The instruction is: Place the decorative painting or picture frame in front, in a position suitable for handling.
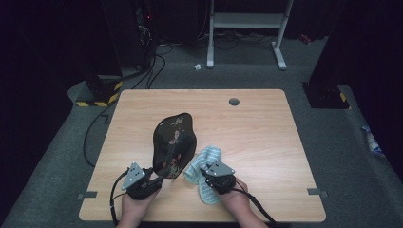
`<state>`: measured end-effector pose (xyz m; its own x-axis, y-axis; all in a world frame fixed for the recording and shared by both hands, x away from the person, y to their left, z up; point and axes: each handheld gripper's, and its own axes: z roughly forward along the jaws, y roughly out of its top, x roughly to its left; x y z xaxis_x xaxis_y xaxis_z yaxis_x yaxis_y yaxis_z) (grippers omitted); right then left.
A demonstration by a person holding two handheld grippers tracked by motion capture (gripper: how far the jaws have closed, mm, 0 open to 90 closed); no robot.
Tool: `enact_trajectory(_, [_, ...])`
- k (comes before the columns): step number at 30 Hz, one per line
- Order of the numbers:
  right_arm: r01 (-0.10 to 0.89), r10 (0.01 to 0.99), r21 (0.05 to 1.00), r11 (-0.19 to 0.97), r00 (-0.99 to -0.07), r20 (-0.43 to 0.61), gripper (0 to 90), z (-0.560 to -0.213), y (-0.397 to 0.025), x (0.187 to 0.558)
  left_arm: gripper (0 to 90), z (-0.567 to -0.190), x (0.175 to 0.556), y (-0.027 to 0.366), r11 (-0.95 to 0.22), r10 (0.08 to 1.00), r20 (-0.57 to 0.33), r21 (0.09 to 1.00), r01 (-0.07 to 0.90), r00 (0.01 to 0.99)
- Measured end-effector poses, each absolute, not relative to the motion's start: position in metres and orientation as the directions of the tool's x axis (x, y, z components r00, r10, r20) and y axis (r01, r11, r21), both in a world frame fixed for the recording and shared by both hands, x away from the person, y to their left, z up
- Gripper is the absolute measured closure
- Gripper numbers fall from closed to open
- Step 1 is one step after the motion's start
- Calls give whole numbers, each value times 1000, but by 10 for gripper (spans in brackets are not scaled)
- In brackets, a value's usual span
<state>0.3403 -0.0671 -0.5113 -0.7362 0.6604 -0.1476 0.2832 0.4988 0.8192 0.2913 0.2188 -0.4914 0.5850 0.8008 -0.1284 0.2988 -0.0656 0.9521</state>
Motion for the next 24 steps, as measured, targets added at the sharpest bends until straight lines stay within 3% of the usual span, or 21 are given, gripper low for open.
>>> enact_trajectory(9, [272, 653, 833, 481, -746, -134, 734, -508, -66, 334, 590, -485, 277, 231, -92, 804, -96, 955, 282, 587])
enact_trajectory(24, [266, 646, 836, 481, -752, -133, 733, -505, -65, 331, 722, -469, 263, 253, -73, 811, -86, 966, 246, 578])
